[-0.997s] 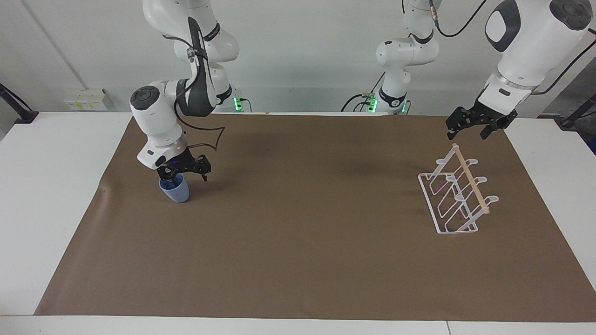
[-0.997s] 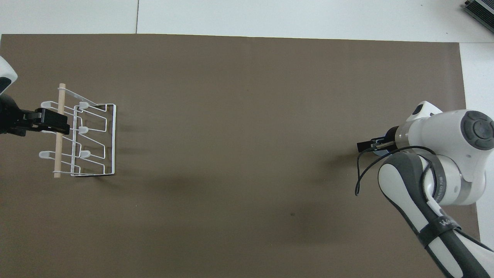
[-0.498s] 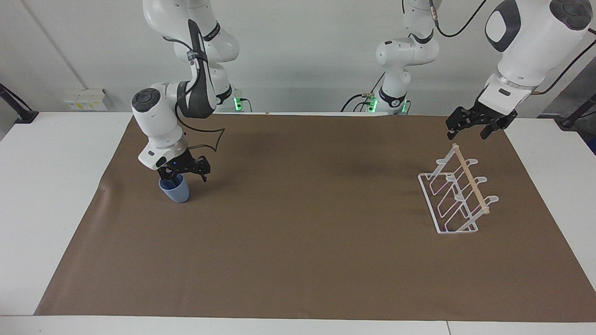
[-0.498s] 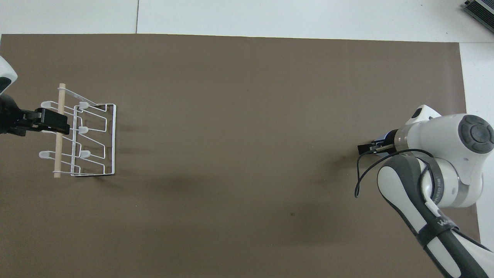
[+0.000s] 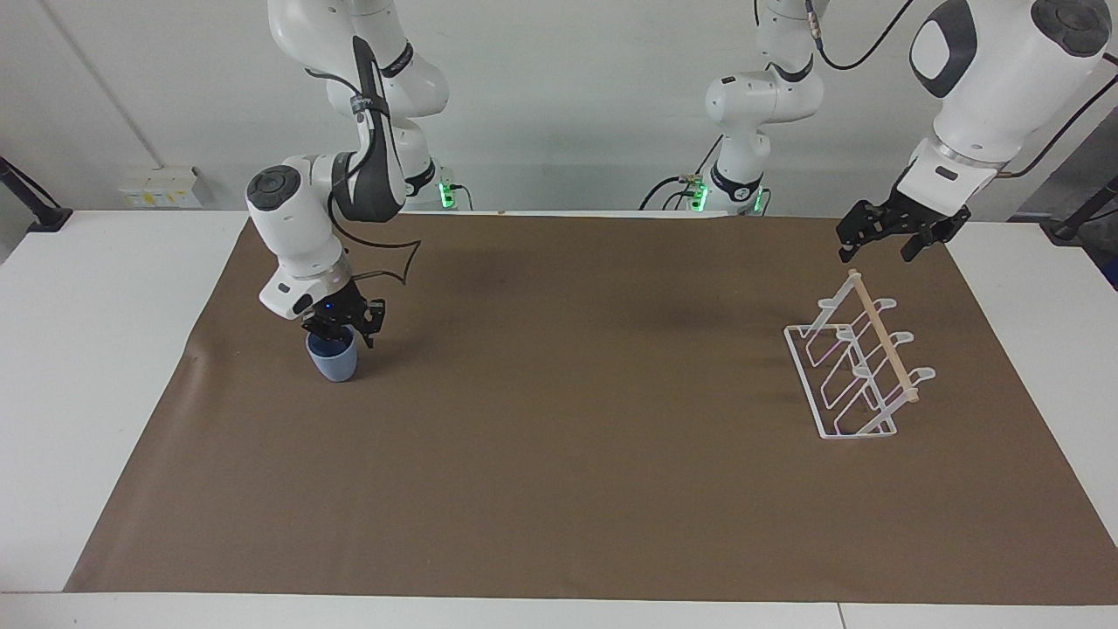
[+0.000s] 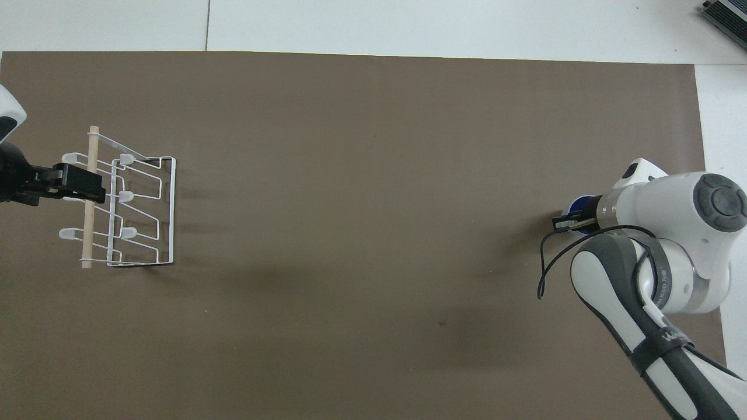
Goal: Hang cup on cup holder
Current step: 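Lift the blue cup with the right gripper and tilt it sideways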
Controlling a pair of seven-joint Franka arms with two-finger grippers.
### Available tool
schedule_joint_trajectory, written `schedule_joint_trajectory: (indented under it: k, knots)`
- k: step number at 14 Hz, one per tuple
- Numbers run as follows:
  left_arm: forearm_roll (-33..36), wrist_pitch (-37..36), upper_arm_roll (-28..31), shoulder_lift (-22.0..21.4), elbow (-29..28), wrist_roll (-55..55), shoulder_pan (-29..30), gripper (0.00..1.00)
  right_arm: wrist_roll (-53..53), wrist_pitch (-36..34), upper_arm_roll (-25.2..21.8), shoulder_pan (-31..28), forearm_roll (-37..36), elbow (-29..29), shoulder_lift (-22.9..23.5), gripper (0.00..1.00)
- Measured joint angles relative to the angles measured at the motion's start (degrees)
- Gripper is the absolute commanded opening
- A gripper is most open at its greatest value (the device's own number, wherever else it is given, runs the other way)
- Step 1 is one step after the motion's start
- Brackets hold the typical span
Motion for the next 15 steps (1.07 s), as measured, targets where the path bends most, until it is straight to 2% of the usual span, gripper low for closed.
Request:
schedule_joint_trajectory:
  k: [2,4,5,15]
  knots:
    - [0.0,0.0,0.0,0.0,0.0,0.0,0.0,1.0,0.0,0.0,-0.01,-0.06,0.0,0.0,0.0,0.17]
    - [0.0,0.0,0.0,0.0,0.0,0.0,0.0,1.0,0.0,0.0,-0.1,-0.52,0.0,0.0,0.0,0.03]
    - [0.0,0.0,0.0,0.0,0.0,0.0,0.0,1.0,0.0,0.0,-0.13,-0.78,0.0,0.0,0.0,0.0]
    - [0.0,0.0,0.0,0.0,0.0,0.0,0.0,1.0,-0.05,-1.19,-0.12,-1.03,-0.1,0.58,-0.22,0.0]
